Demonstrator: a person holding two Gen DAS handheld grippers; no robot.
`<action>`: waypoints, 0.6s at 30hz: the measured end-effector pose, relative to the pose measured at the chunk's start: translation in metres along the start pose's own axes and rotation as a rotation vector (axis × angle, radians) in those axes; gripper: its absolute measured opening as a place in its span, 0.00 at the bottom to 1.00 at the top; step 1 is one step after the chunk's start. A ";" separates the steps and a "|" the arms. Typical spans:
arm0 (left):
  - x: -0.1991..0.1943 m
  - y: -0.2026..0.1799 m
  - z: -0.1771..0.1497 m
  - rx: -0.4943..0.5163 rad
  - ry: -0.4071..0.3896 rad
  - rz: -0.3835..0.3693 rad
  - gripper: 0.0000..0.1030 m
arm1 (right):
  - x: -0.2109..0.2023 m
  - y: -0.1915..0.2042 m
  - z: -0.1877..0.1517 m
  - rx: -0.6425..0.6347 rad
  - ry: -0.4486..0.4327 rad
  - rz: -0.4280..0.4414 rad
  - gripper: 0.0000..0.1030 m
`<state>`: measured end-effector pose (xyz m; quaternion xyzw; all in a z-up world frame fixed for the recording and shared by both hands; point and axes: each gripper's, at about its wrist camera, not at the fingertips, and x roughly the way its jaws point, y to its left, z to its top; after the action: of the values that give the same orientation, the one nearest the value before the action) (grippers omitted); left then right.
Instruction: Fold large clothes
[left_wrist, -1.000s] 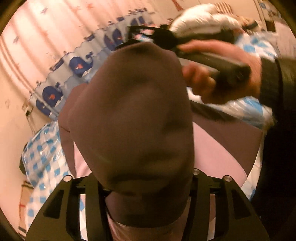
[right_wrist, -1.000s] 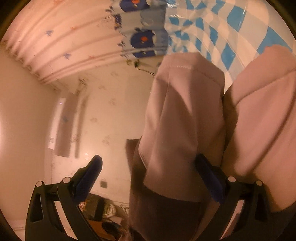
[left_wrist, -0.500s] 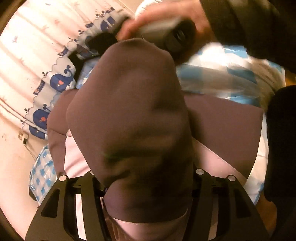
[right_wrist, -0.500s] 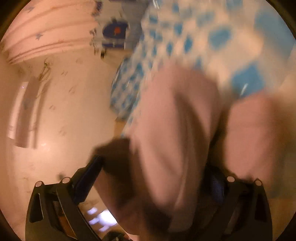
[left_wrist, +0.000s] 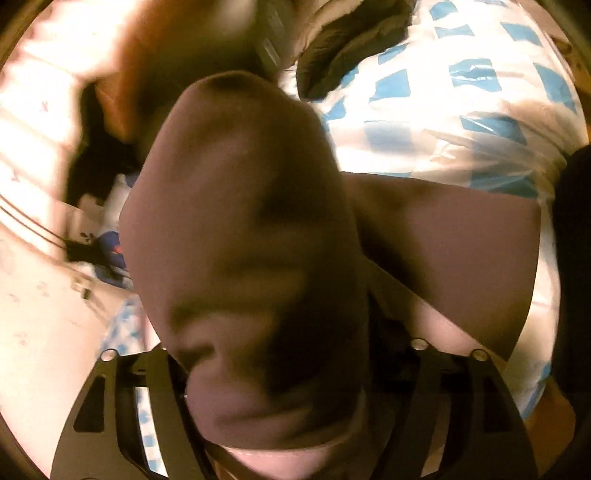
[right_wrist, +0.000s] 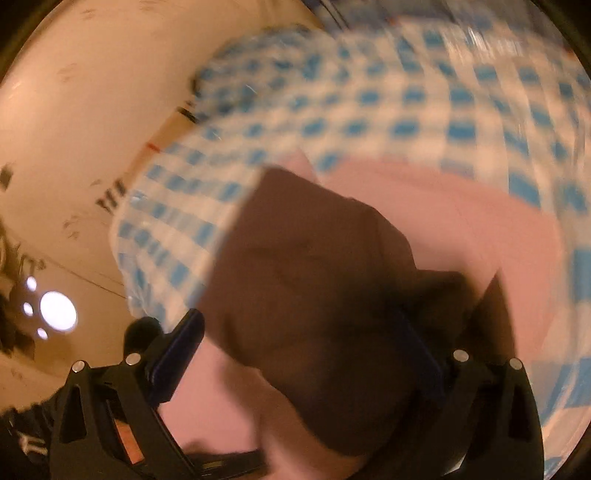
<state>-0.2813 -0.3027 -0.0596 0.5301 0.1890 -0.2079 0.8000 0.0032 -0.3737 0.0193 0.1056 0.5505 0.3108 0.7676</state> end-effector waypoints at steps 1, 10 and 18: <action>-0.008 -0.003 -0.002 0.018 -0.003 0.006 0.72 | 0.013 -0.008 -0.007 0.003 0.013 -0.017 0.89; -0.072 0.143 -0.091 -0.610 -0.093 -0.275 0.82 | 0.009 -0.009 -0.062 -0.040 -0.225 -0.096 0.88; 0.099 0.214 -0.116 -1.105 -0.043 -0.680 0.83 | -0.002 -0.004 -0.106 -0.048 -0.387 -0.172 0.88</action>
<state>-0.0931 -0.1335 0.0106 -0.0536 0.4094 -0.3325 0.8479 -0.0924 -0.3970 -0.0199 0.0978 0.3923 0.2309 0.8850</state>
